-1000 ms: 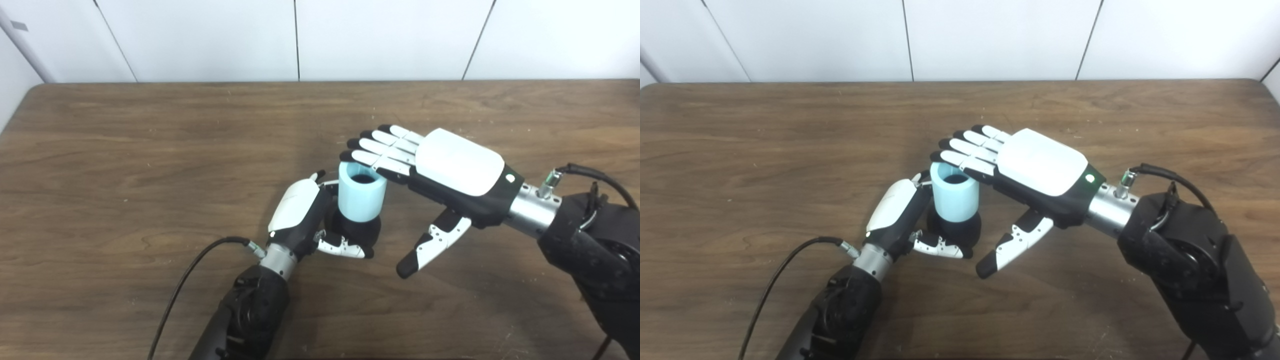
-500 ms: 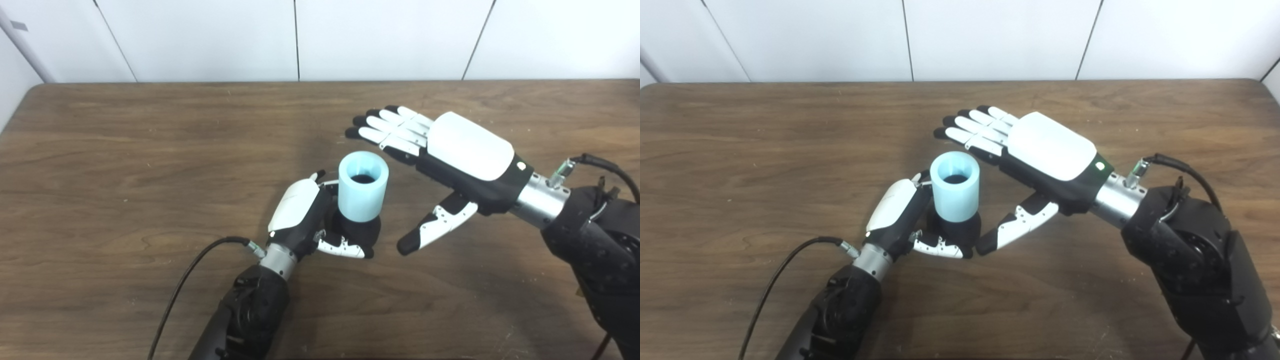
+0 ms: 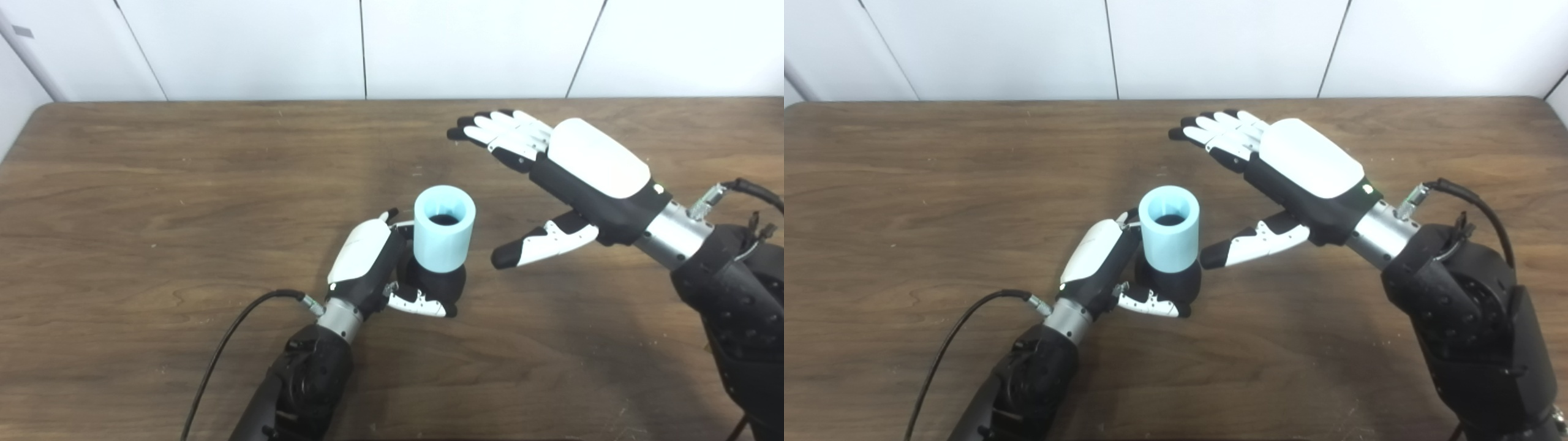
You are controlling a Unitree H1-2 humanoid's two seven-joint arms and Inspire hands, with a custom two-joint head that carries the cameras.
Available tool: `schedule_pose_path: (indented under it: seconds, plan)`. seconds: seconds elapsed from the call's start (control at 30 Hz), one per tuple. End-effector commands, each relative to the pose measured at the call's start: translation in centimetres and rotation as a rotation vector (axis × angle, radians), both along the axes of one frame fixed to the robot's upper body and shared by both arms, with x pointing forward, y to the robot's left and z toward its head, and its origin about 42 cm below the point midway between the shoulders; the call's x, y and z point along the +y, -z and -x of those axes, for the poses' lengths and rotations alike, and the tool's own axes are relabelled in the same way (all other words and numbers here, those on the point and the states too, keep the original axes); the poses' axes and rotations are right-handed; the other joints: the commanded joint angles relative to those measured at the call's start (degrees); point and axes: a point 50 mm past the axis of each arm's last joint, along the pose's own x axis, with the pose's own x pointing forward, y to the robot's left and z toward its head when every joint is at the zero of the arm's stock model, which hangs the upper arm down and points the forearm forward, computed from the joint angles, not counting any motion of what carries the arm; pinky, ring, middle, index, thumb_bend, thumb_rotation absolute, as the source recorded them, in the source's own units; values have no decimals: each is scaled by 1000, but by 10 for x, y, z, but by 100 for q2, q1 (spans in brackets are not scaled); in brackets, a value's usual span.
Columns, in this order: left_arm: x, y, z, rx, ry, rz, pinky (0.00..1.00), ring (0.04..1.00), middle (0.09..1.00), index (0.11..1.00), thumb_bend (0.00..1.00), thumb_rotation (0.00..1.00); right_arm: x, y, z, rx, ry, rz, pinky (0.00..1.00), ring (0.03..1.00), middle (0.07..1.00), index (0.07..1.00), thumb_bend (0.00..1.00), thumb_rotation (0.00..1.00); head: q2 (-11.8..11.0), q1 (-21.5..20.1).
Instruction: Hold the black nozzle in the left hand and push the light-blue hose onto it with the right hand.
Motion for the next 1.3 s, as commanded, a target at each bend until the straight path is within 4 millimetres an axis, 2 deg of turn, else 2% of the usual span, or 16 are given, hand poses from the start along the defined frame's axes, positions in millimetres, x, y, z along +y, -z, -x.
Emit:
schedule_pose_path:
  seconds: [0.0,0.03,0.07,0.1,0.13,0.17,0.27,0.33,0.53,1.03,1.17,1.27]
  plan:
    - [18,28,7,134,-27,-99,1000,691,527,487,518,0,-1,-14,1,-74,12,-24,957,964,953,936,584,1000,-6,17]
    - [19,27,7,131,-26,-103,1000,696,525,488,518,0,-1,-14,1,-73,13,-24,955,964,952,936,583,1000,-6,19]
    - [19,27,7,129,-26,-107,1000,729,631,493,518,19,-2,-13,1,-72,13,-23,954,963,951,935,583,1000,-5,14]
    - [20,27,7,128,-26,-110,1000,775,715,606,658,9,-2,-13,1,-72,13,-22,954,961,951,934,581,1000,-9,9]
    - [20,27,6,124,-26,-117,1000,804,767,677,744,3,-2,-12,1,-71,15,-20,953,960,951,933,581,1000,-13,21]
    - [20,27,6,122,-26,-122,1000,845,814,727,790,1,-2,-11,0,-71,15,-19,952,959,950,932,580,1000,-13,21]
    - [22,25,6,102,-23,-149,1000,928,904,812,854,0,-3,-8,0,-69,18,-14,950,958,950,932,580,1000,-21,23]
    - [24,21,3,71,-20,-176,1000,962,944,858,886,53,-4,-6,-1,-68,18,-12,947,958,949,932,582,1000,-36,25]
    - [28,10,-1,27,-30,-173,1000,959,956,887,936,81,-5,-2,-3,-62,25,-12,938,959,947,933,581,1000,-52,29]
    - [44,-15,-10,-21,-57,-172,1000,966,963,914,990,133,-10,5,-7,-44,48,-10,933,950,937,934,581,1000,-113,44]
    - [53,-26,-11,-34,-84,-161,1000,966,964,915,995,143,-15,7,-11,-41,61,-10,933,948,932,933,574,1000,-126,61]
    - [63,-46,-10,-53,-106,-98,1000,965,963,908,1000,132,-20,10,-15,-30,82,-14,921,945,929,931,568,1000,-143,93]
